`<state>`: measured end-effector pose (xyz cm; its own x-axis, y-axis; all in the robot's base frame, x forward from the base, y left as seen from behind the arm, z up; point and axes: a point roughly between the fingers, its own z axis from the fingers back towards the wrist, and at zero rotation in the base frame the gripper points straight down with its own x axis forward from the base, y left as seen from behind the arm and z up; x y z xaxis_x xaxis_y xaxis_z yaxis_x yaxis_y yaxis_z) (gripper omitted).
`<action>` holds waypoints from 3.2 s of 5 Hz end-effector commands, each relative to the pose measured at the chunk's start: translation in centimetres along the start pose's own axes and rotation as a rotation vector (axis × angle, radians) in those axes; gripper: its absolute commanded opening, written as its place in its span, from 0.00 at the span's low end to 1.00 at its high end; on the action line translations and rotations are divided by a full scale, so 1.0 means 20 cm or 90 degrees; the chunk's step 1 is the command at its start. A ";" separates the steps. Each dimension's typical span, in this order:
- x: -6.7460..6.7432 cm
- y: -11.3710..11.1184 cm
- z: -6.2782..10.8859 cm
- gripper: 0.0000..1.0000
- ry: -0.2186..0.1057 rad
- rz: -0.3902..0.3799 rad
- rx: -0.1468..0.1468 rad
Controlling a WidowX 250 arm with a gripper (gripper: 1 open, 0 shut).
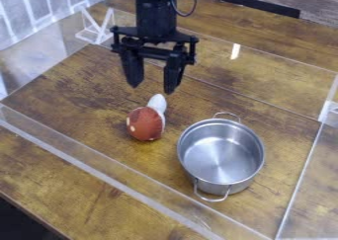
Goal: Put the mushroom in the silver pot
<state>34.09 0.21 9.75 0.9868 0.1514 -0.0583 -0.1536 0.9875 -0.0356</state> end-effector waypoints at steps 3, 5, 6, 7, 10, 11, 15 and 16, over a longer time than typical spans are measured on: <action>-0.01 -0.11 -0.16 1.00 -0.017 -0.050 0.012; -0.03 -0.05 -0.30 0.00 -0.016 -0.060 0.016; -0.01 -0.06 -0.27 0.00 -0.018 -0.076 0.025; 0.02 -0.07 -0.20 0.00 -0.023 -0.091 0.033; -0.06 -0.20 0.21 0.00 -0.079 -0.154 0.062; -0.15 -0.33 0.26 0.00 -0.091 -0.202 0.052; -0.26 -0.57 0.11 0.00 -0.058 -0.183 0.013; -0.26 -0.56 0.01 1.00 -0.060 -0.137 0.009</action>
<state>30.53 -11.41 9.38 0.9984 -0.0561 -0.0037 0.0561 0.9984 -0.0122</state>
